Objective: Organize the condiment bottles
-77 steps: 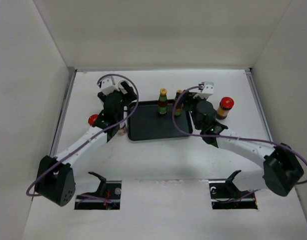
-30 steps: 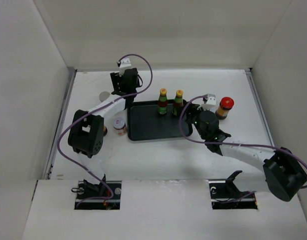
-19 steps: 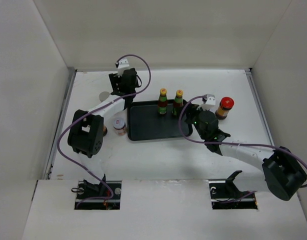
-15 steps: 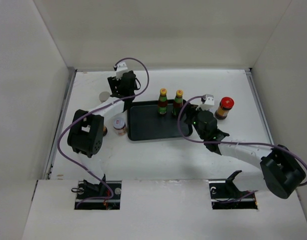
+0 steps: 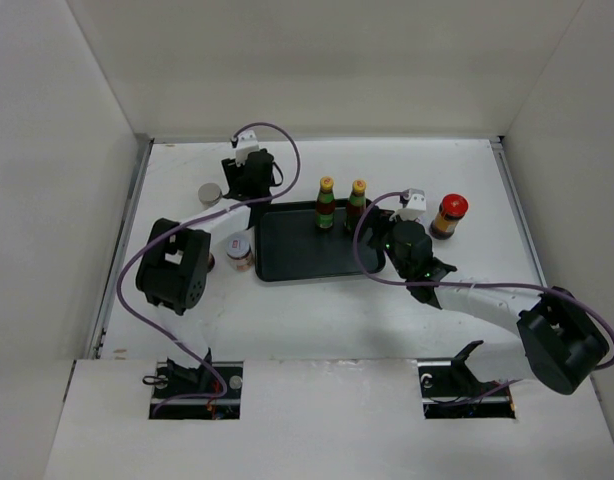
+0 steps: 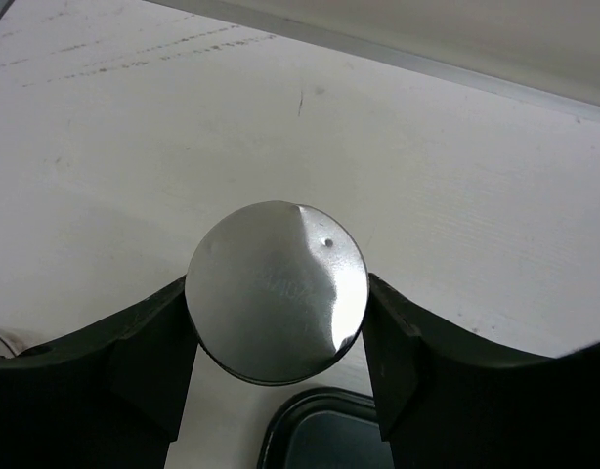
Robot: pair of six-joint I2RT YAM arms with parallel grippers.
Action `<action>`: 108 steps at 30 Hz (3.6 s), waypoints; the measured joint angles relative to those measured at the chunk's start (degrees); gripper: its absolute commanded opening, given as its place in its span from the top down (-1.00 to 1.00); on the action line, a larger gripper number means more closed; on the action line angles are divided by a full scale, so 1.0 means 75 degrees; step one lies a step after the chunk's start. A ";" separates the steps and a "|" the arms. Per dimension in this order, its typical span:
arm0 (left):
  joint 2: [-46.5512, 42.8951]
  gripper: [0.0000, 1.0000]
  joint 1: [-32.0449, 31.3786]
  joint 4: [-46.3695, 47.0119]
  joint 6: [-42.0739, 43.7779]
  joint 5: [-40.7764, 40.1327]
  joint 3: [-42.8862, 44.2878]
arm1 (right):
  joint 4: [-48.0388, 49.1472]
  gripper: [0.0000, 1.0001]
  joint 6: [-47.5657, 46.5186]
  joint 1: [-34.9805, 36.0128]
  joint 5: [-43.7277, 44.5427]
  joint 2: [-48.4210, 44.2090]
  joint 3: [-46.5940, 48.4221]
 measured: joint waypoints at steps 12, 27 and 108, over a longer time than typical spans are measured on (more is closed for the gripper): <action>-0.2425 0.26 -0.1067 0.0801 0.0283 0.0140 -0.1428 | 0.0000 -0.81 -0.0020 0.0000 -0.0006 0.0026 0.0003; -0.2559 0.24 -0.1795 0.0979 -0.0560 0.1411 -0.2760 | -0.0003 -0.81 -0.0017 -0.0003 -0.0006 0.0023 0.0000; -0.1833 -0.40 0.0991 0.0082 -0.0606 -0.0513 -0.1853 | -0.0003 -0.92 -0.0023 0.0000 -0.0079 0.0152 0.0009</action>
